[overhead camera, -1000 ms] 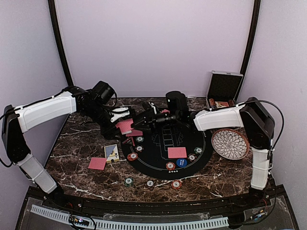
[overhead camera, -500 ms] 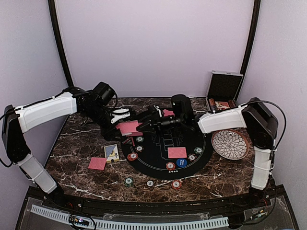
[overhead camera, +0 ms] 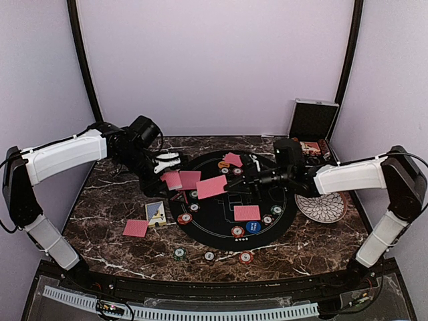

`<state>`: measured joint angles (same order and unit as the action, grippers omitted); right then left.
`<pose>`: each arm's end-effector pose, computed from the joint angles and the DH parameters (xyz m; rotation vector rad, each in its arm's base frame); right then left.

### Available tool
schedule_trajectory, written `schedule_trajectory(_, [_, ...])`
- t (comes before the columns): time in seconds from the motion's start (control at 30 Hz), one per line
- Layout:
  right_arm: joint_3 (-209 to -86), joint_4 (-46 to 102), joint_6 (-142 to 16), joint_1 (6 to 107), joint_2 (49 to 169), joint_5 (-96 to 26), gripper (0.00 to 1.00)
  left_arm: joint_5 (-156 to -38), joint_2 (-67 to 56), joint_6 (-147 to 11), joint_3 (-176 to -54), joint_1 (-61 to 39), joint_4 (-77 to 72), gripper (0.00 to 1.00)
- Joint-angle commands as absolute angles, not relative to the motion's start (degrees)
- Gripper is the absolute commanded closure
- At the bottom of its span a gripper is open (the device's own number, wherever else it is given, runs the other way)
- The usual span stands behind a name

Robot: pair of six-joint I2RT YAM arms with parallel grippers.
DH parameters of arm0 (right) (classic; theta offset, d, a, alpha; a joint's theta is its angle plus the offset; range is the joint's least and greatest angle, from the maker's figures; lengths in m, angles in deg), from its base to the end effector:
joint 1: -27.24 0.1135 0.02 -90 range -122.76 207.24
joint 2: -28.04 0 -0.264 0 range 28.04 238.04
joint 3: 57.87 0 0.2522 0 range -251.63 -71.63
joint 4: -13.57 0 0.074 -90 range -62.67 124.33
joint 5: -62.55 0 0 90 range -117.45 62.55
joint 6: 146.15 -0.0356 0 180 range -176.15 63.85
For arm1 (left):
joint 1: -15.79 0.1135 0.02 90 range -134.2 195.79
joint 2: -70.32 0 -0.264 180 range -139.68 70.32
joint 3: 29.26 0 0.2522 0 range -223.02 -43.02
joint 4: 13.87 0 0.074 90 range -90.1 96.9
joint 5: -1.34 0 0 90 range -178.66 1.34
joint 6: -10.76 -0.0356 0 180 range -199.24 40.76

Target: Distribute texas hold em gaming equipment

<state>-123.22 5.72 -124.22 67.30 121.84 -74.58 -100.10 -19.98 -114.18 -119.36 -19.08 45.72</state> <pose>0.2520 0.2460 0.2222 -0.1178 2.4090 1.8855 0.2654 -0.1935 0.2825 1.5472 2.0944 -0.2603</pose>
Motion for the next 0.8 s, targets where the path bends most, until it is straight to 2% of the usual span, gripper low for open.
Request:
schedule_trajectory(0.0, [-117.17,13.62,-118.61,64.45,115.78,-73.48,1.00,-100.54,-17.91,-114.60,-118.76,-18.83,45.40,1.00])
schedule_trajectory(0.27, [-107.92,18.95,-114.69,60.31,110.19,-71.43,1.00,-100.73,-18.00,-114.57,-119.20,-18.79,45.68,1.00])
schedule_trajectory(0.77, [-107.97,20.29,-110.77,58.04,114.62,-66.57,1.00,-101.36,-18.38,-114.23,-119.58,-18.78,45.95,1.00])
